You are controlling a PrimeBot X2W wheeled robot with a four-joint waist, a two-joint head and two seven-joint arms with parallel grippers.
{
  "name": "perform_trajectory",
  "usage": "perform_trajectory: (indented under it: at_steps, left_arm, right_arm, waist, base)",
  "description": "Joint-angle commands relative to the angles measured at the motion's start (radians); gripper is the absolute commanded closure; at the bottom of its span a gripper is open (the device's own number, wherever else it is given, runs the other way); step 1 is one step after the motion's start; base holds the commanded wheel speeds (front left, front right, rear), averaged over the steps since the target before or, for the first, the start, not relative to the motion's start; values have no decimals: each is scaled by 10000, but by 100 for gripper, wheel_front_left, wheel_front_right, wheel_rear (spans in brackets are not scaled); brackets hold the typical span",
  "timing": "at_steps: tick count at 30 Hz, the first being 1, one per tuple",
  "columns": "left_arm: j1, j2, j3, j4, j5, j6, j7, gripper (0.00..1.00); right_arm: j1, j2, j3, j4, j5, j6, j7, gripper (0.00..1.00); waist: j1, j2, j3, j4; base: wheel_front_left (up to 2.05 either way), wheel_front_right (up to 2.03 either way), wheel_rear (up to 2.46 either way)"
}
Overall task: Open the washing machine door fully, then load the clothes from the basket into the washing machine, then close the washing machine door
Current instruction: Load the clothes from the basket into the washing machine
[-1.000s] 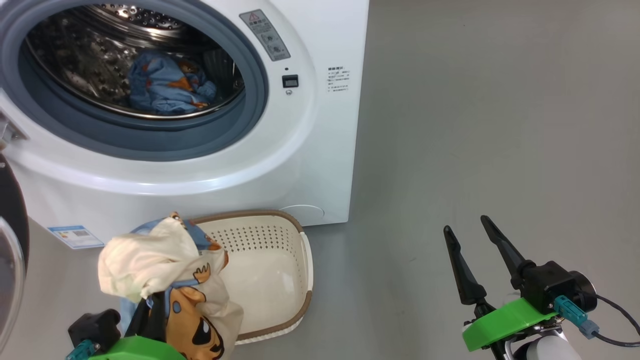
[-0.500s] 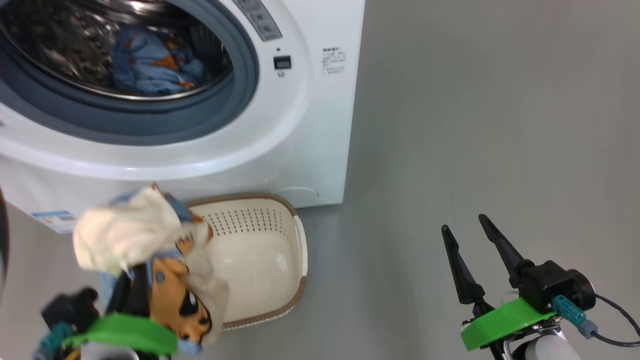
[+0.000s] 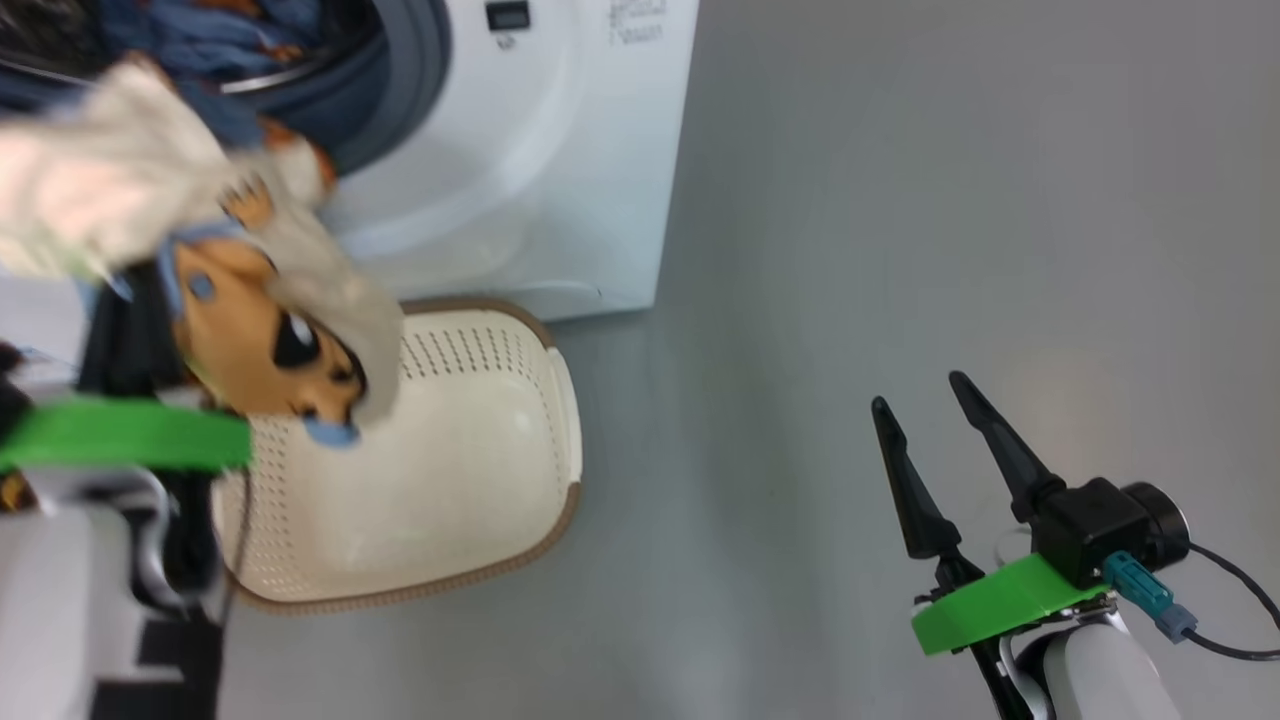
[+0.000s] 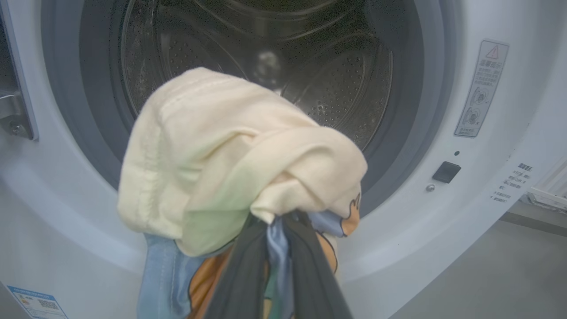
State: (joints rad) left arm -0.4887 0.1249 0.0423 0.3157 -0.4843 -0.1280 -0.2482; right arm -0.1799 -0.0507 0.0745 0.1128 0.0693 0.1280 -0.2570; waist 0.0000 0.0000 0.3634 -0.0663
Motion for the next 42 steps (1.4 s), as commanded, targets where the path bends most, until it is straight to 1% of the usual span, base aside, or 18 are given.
perform_trajectory:
  at_steps: [1, 4, 7, 14, 20, 21, 26, 32, 38, 42]
  left_arm:
    - [-614, 484, 372, -68, -168, -25, -135, 100]
    - [-1429, 843, 308, 291, -350, -26, -135, 100]
    - [-2310, 1387, 208, 743, -480, -26, -135, 100]
    - [-4378, 2791, -419, 1814, -792, -26, -111, 100]
    - [-6255, 4103, -1258, 2600, -1084, -26, 355, 100]
    - [-6255, 4103, -1258, 2600, -1084, -26, 355, 100]
    - [-7742, 4925, -1835, 3254, -1317, -26, 768, 100]
    - [-9116, 5675, -2896, 3817, -1317, -26, 1185, 100]
    - [-10129, 6021, -3565, 4453, -1568, -26, 1329, 100]
    - [-10671, 6227, -4182, 4735, -1499, -27, 1422, 100]
  right_arm:
    - [-194, 5, 281, -288, -13, 27, -48, 0]
    - [-337, 5, 275, -368, 35, 27, -48, 0]
    - [-465, 5, 289, -439, 104, 27, -48, 0]
    - [-768, 5, 406, -592, 399, 27, -48, 0]
    - [-1059, 5, 465, -720, 737, 27, -48, 0]
    - [-1059, 5, 465, -720, 737, 27, -48, 0]
    - [-1260, 5, 593, -790, 1022, 27, -48, 0]
    - [-1472, 5, 827, -833, 1342, 27, -48, 0]
    - [-1534, 5, 1118, -835, 1636, 27, -48, 0]
    - [-1550, 5, 1240, -836, 1875, 27, -48, 0]
  waist:
    - [0, 0, 706, -328]
    - [0, 0, 1115, -488]
    - [0, 0, 1518, -678]
    - [0, 0, 2445, -1174]
    - [0, 0, 3240, -1559]
    - [0, 0, 3240, -1559]
    - [0, 0, 3784, -1834]
    - [0, 0, 4308, -2186]
    - [0, 0, 4636, -2592]
    - [0, 0, 4836, -2866]
  base:
    - [0, 0, 0]
    - [0, 0, 0]
    - [0, 0, 0]
    - [0, 0, 0]
    - [0, 0, 0]
    - [0, 0, 0]
    - [0, 0, 0]
    - [0, 0, 0]
    - [0, 0, 0]
    - [0, 0, 0]
